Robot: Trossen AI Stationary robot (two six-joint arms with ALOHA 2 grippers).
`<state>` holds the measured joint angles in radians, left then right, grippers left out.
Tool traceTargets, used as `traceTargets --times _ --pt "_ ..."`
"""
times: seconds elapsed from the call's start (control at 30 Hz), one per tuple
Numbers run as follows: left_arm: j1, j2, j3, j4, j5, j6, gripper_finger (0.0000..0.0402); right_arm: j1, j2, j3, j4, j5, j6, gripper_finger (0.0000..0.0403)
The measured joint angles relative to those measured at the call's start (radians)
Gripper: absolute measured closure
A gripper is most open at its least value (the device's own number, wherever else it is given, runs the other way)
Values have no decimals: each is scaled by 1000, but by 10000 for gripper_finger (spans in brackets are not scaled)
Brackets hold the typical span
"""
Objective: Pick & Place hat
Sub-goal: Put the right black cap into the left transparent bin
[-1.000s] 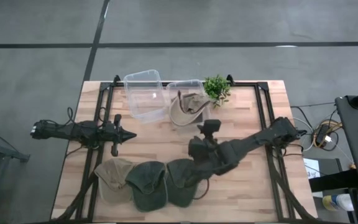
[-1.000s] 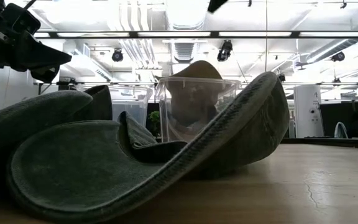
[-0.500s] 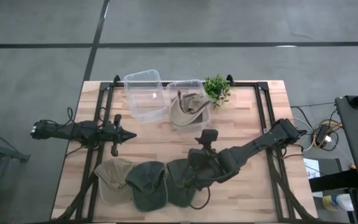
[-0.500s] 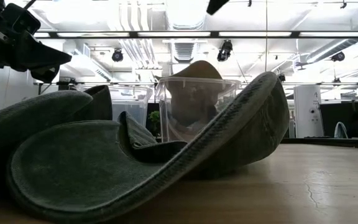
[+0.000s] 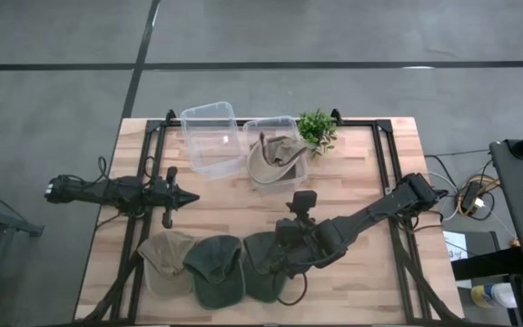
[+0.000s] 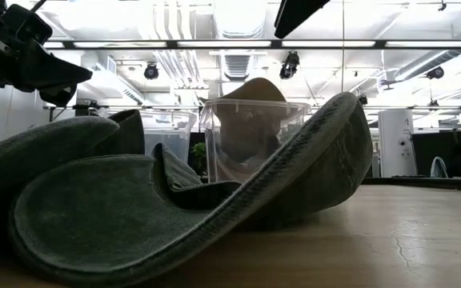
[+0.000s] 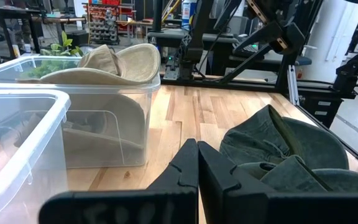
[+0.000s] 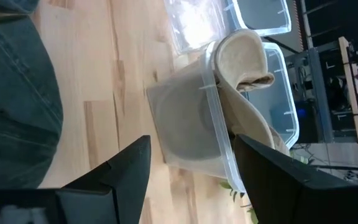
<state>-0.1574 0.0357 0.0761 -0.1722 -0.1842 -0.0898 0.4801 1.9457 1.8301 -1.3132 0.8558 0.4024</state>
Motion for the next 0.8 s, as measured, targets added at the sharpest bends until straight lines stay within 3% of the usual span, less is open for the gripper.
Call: traceTargets --times 0.23,0.6,0.8 --pt "0 0 0 0 0 0 402 0 0 1 1 -7 -3 179" --pt "0 0 0 0 0 0 402 0 0 6 8 -111 60 179" --pt "0 0 0 0 0 0 402 2 -16 8 23 -294 173 179"
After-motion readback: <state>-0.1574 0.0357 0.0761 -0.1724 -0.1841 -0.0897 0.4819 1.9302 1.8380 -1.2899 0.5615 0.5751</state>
